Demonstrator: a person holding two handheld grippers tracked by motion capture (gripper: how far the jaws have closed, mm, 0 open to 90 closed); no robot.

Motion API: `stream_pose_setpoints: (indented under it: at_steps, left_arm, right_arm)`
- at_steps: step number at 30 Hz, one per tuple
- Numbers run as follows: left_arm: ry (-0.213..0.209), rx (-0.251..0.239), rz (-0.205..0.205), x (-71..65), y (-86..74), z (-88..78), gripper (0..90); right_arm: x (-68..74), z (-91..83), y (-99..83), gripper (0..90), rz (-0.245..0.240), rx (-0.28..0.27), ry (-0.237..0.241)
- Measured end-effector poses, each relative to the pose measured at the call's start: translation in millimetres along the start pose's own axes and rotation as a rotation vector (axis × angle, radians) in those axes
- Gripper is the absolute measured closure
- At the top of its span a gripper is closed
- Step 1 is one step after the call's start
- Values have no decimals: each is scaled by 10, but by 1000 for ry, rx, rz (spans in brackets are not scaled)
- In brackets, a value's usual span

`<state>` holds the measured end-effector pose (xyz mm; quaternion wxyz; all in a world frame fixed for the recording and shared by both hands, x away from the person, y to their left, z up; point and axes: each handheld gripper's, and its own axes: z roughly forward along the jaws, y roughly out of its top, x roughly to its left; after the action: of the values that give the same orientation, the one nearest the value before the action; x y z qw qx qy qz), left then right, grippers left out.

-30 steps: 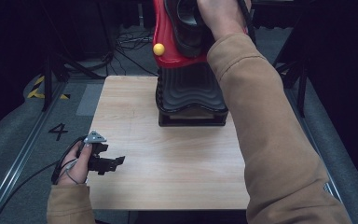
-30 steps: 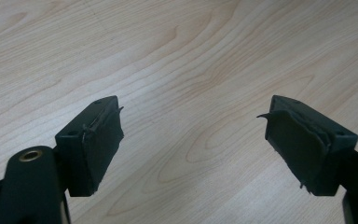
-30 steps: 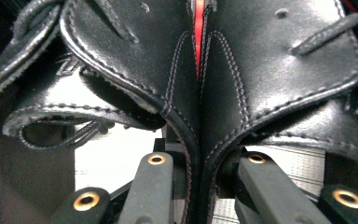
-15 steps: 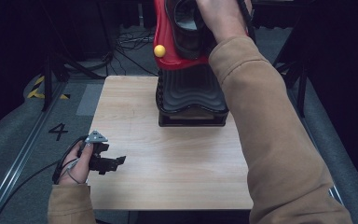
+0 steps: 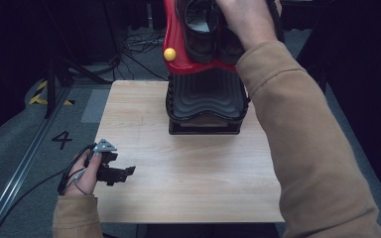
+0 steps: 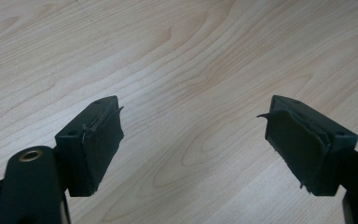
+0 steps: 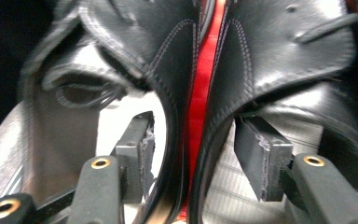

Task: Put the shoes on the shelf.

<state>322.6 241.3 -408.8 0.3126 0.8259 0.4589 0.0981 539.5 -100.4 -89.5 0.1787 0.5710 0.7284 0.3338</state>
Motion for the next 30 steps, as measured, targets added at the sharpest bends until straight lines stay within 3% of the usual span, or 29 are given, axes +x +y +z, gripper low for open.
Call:
stream_pose_setpoints:
  at_steps: [7, 9, 11, 17, 30]
  left_arm:
    - [10, 7, -2, 7, -5, -6, 192]
    - [9, 3, -3, 4, -3, -4, 192]
    - [7, 7, -1, 4, 7, 0, 191]
    - [6, 11, -4, 2, 29, 25, 191]
    - [12, 4, 3, 5, 53, 25, 192]
  right_arm:
    - [-271, -441, -155, 465, -119, -18, 101]
    - [-303, -491, -179, 464, -121, -19, 119]
    - [-437, -673, -299, 458, -160, -18, 164]
    - [-695, -894, -495, 435, -191, -6, 158]
    - [-1007, -1177, -785, 406, -214, 3, 171]
